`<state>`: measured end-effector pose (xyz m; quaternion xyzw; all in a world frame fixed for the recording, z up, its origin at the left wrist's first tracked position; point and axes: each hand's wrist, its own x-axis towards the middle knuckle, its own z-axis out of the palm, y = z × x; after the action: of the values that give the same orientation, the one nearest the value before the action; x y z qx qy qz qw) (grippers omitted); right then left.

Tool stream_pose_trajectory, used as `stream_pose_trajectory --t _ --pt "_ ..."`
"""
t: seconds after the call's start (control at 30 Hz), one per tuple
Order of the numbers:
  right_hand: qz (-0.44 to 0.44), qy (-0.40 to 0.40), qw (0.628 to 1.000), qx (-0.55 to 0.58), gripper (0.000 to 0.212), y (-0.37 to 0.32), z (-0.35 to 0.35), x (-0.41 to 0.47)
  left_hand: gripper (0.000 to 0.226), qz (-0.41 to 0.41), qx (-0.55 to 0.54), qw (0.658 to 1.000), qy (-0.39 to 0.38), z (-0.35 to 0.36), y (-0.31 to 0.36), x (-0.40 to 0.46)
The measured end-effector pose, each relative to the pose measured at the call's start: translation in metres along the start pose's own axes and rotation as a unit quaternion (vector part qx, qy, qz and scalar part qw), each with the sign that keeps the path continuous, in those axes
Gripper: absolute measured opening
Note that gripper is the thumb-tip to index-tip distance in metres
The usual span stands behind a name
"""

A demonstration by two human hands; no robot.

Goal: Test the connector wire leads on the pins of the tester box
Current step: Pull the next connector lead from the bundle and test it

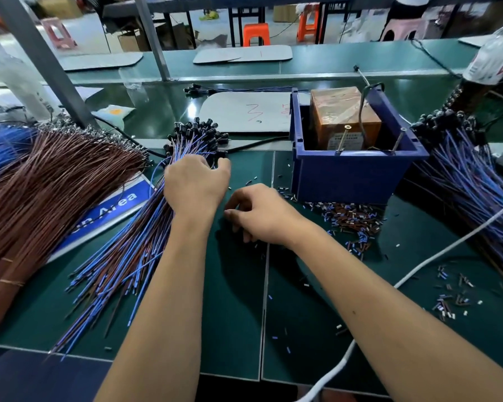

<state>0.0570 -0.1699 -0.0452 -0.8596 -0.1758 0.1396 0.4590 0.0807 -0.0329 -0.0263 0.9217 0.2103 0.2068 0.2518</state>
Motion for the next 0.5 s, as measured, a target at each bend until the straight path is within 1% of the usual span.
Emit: stream_pose_trajectory --t 0.03,0.07,0.1,0.13,0.2,0.27,0.33,0.43,0.5 --pt "0.001 0.000 1.000 0.005 0.011 0.000 0.000 0.000 0.037 0.010 0.031 0.998 0.047 0.001 -0.003 0.002" --pt "0.000 0.000 1.000 0.008 0.012 0.000 0.000 0.000 0.032 0.015 0.060 0.996 0.071 0.002 -0.007 0.004" --pt "0.000 0.000 1.000 0.009 0.012 0.000 0.000 -0.001 0.028 0.012 0.085 0.994 0.068 0.004 -0.012 0.007" --pt "-0.001 0.000 1.000 0.009 0.011 0.000 0.000 -0.001 0.026 0.003 0.104 0.994 0.047 0.005 -0.017 0.010" --pt "-0.001 0.000 1.000 0.017 0.009 0.000 0.000 -0.002 0.032 -0.019 0.124 0.992 -0.003 0.007 -0.023 0.015" --pt "-0.002 -0.002 1.000 0.025 0.008 0.001 0.000 -0.003 0.037 -0.020 0.136 0.990 -0.020 0.009 -0.026 0.017" --pt "-0.003 -0.004 1.000 0.029 0.008 0.001 0.000 -0.004 0.033 -0.022 0.133 0.991 -0.003 0.009 -0.026 0.019" --pt "0.000 -0.007 0.999 0.045 0.009 0.003 -0.002 -0.004 0.017 -0.039 0.119 0.992 0.029 0.007 -0.029 0.023" --pt "0.000 -0.010 0.999 0.054 0.009 0.004 -0.002 -0.005 0.015 -0.053 0.122 0.990 0.036 0.006 -0.029 0.022"
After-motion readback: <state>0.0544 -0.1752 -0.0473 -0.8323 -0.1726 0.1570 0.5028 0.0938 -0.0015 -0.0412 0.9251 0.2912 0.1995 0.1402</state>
